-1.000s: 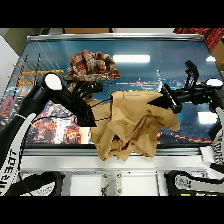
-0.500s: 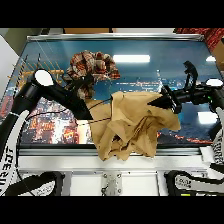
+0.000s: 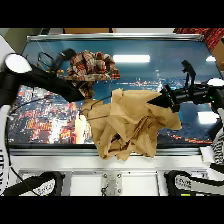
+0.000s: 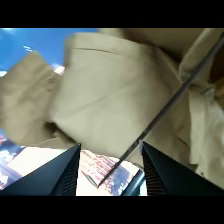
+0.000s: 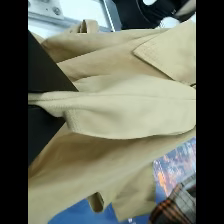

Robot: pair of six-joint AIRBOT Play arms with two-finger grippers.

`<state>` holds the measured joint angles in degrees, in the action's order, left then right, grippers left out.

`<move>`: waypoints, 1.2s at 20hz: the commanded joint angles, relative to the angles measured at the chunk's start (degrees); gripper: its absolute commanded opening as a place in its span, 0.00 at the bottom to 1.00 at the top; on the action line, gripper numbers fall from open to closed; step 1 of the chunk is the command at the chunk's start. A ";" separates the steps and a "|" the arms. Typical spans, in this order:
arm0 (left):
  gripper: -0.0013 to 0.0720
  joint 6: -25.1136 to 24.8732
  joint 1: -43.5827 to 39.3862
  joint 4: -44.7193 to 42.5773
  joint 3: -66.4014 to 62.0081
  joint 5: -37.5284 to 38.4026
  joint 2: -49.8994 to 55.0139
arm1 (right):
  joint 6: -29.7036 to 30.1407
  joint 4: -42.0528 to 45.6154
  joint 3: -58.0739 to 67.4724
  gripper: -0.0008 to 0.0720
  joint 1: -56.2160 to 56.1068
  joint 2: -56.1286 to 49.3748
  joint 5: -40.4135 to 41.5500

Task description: Fold the clothes and pants, and hang the long-sleeved shirts on hangers.

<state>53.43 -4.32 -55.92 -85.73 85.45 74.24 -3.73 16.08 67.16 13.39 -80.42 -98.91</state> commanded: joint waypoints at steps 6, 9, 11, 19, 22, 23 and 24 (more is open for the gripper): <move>0.87 14.58 4.76 -4.31 8.22 -4.15 -12.79 | -5.38 -7.98 0.07 0.02 2.19 8.00 12.13; 0.95 19.45 -1.55 0.87 21.90 -10.23 -17.07 | -6.86 -7.98 0.07 0.02 2.21 10.12 13.14; 0.95 20.44 -6.19 2.19 29.73 -16.37 -18.56 | -8.50 -7.96 0.07 0.02 2.21 10.71 13.16; 0.95 20.46 -2.51 19.54 42.97 -29.66 -18.67 | -10.08 -7.52 0.04 0.02 2.16 11.06 12.94; 0.95 16.52 -4.46 24.70 46.23 -30.75 -18.67 | -11.23 -7.52 0.04 0.02 2.12 11.06 12.94; 0.95 16.50 -5.81 24.57 46.97 -31.67 -18.67 | -11.87 -7.30 0.04 0.02 2.12 11.06 12.85; 0.95 16.39 -7.28 24.46 47.32 -31.78 -18.49 | -12.00 -7.06 0.04 0.02 2.12 11.08 12.41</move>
<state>71.81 -9.43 -35.35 -40.80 55.79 55.66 -14.59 8.56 67.16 15.55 -69.41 -86.08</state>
